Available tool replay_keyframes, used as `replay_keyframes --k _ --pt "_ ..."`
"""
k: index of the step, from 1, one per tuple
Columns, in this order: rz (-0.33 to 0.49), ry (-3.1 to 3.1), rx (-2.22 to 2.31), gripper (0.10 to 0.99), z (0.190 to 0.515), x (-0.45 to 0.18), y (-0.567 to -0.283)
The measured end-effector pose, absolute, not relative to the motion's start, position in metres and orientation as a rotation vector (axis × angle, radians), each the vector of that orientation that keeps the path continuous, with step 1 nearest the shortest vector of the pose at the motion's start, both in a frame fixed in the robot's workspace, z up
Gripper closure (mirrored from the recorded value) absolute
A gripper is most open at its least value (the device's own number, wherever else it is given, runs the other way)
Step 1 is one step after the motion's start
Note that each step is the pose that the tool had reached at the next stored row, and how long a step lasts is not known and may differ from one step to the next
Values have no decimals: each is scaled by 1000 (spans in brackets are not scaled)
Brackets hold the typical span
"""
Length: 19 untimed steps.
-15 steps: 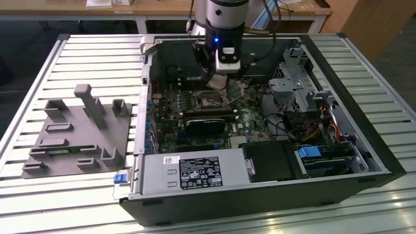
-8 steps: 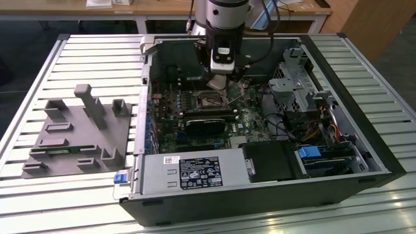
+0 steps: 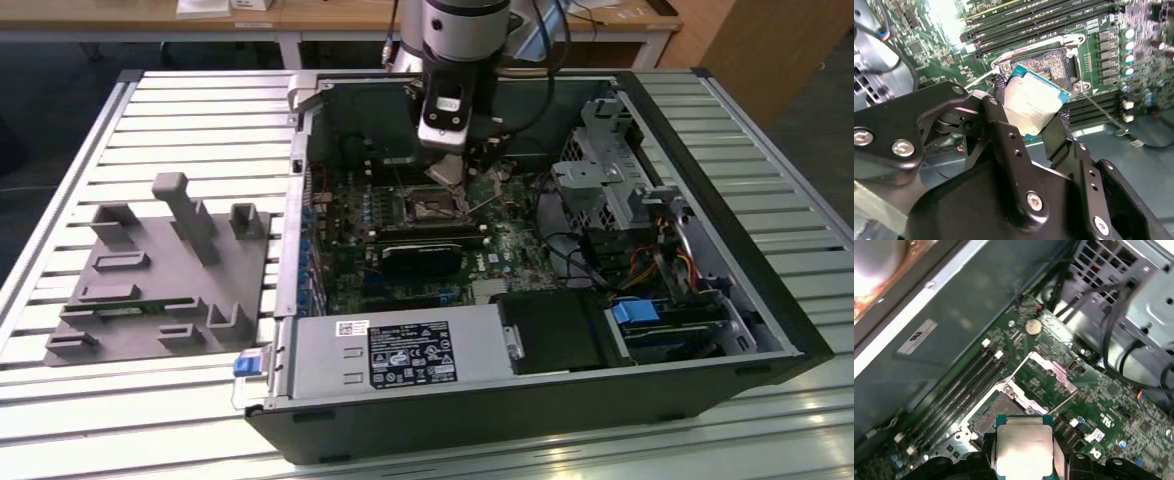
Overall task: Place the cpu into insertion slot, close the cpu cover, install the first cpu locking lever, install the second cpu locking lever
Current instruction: 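Place the cpu into insertion slot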
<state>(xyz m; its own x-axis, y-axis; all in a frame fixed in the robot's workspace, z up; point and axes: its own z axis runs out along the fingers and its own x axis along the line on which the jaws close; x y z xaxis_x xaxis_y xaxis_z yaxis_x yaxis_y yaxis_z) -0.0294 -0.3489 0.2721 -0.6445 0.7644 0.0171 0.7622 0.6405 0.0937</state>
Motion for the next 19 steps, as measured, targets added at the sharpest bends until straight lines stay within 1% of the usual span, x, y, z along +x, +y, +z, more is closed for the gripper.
replay_keyframes --k 19 --pt "135 2551 1761 549 269 -29 -349"
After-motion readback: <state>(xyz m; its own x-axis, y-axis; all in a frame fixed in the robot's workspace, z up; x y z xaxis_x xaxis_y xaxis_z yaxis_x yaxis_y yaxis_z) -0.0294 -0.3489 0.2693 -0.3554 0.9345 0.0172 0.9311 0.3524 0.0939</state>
